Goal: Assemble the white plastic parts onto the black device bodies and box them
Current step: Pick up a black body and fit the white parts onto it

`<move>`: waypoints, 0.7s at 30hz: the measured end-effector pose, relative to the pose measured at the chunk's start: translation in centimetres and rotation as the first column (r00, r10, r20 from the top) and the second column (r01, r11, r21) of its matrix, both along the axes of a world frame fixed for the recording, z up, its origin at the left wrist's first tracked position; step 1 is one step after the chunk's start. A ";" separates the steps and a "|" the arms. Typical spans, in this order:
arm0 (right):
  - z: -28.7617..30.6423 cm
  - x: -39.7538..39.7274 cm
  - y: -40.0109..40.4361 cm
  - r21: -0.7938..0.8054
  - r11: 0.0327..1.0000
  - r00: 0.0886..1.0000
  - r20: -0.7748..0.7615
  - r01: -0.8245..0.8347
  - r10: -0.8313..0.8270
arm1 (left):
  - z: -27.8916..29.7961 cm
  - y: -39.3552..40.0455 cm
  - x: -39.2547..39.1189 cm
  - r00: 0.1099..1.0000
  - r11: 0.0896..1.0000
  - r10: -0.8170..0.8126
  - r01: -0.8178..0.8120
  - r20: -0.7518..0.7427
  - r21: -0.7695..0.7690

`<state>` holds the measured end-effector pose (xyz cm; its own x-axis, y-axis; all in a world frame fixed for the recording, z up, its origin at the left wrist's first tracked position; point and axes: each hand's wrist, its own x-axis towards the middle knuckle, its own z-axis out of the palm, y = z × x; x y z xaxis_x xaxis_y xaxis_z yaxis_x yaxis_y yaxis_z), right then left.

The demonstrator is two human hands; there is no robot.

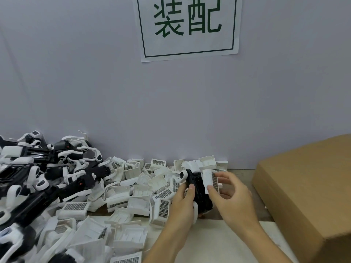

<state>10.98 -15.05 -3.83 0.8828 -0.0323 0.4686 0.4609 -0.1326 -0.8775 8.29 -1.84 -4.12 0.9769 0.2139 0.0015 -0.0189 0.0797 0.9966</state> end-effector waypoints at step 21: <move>-0.2 0.0 0.5 0.033 0.984 0.972 -0.155 -0.173 0.176 | -0.2 0.2 0.7 0.992 0.979 0.055 -0.032 0.110 -0.203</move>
